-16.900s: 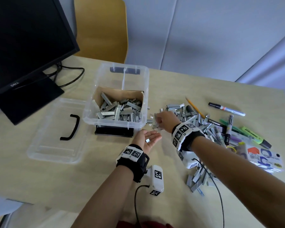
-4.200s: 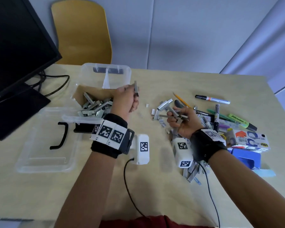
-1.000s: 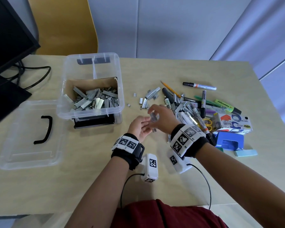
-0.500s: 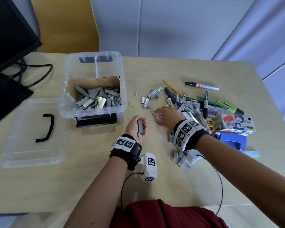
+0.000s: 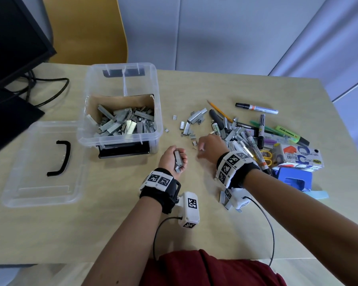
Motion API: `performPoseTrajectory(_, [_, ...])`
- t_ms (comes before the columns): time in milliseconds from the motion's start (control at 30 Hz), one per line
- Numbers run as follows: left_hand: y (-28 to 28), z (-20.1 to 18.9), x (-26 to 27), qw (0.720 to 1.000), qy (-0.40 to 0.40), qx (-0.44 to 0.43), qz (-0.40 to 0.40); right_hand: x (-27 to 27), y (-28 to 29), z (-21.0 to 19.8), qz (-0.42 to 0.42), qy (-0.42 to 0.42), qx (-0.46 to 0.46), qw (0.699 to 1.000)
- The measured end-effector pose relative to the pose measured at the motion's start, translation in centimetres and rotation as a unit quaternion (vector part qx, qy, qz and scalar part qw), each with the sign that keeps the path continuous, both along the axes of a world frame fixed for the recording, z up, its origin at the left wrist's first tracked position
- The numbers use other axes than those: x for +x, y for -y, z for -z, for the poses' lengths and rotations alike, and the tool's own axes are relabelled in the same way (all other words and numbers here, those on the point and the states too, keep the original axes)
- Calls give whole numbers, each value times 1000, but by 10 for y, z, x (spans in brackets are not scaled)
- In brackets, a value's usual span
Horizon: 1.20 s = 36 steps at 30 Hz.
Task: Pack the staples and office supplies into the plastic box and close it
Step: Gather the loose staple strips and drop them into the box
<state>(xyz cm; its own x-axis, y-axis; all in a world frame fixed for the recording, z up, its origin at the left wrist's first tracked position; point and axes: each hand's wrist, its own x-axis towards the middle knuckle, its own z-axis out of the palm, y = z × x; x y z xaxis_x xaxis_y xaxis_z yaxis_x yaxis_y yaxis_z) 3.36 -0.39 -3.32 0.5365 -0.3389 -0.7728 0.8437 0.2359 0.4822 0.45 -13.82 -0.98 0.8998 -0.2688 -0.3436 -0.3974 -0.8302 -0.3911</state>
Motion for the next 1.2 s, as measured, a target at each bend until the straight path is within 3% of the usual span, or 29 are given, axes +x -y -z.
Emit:
performPoseTrajectory(100, [3,-2,0,1000,1,7,-15,-5,-3,-10,40,46,66,996])
performPoseTrajectory(300, [11,-13,-1,999,2,-33,-9,-3,-30,-32,-20,73,135,988])
performPoseTrajectory(500, [0,-5,5,1000,-9,-18,-21,17,-8,-22,16,66,78,995])
performPoseTrajectory(667, [-5,-1,5,999,-26,-29,-37,18,-10,-11,-94,-8,-19,995])
performPoseTrajectory(800, [-6,0,4,998,-27,-34,-40,18,-16,-11,-110,-19,-61,992])
performPoseTrajectory(1000, [-7,0,3,998,-30,-37,-50,17,-13,-9,-102,-29,-81,991])
performPoseTrajectory(1200, [-9,0,2,998,-23,-38,-48,13,-3,-2,-28,-14,-30,999])
